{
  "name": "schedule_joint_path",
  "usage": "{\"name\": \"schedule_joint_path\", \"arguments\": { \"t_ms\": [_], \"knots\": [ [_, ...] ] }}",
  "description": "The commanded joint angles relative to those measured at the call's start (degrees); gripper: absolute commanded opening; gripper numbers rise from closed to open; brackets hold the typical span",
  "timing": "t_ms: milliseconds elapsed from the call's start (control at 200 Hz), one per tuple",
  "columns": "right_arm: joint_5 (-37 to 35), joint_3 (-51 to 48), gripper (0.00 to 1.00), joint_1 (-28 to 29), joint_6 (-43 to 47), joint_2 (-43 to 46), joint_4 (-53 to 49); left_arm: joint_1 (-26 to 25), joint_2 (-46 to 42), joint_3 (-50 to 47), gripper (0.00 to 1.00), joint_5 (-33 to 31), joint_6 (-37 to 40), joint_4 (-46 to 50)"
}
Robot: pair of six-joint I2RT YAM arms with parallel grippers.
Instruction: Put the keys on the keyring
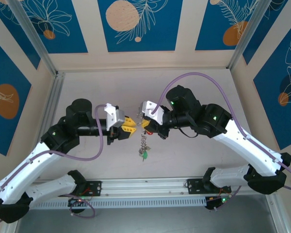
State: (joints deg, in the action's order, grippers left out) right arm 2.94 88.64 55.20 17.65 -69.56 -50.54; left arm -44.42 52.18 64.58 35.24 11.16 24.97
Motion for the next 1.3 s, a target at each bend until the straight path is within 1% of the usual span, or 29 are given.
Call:
{"name": "schedule_joint_path", "arguments": {
  "t_ms": [0,490,710,960,1065,1296],
  "knots": [
    [1.4,2.5,0.0,0.5,1.1,0.4,0.3,-1.0,0.4,2.1,0.22,-0.9,1.9,1.2],
    [4.8,2.5,0.0,1.5,2.3,0.0,-1.4,-1.6,0.8,1.1,0.24,-2.2,1.8,-1.0],
    [3.8,2.6,0.0,1.2,2.2,0.0,-1.9,-1.7,-0.3,0.9,0.24,-2.2,1.6,-1.1],
    [3.8,2.4,0.0,0.9,1.8,-0.1,-1.7,-1.7,-0.9,0.5,0.29,-2.1,1.3,-1.5],
    [5.0,2.5,0.0,0.8,1.9,0.1,-1.5,-1.6,-0.4,0.4,0.34,-2.2,1.6,-1.1],
    [6.3,2.2,0.0,1.0,1.6,0.0,-0.7,-1.8,0.7,0.1,0.34,-1.4,1.1,-2.8]
  ]
}}
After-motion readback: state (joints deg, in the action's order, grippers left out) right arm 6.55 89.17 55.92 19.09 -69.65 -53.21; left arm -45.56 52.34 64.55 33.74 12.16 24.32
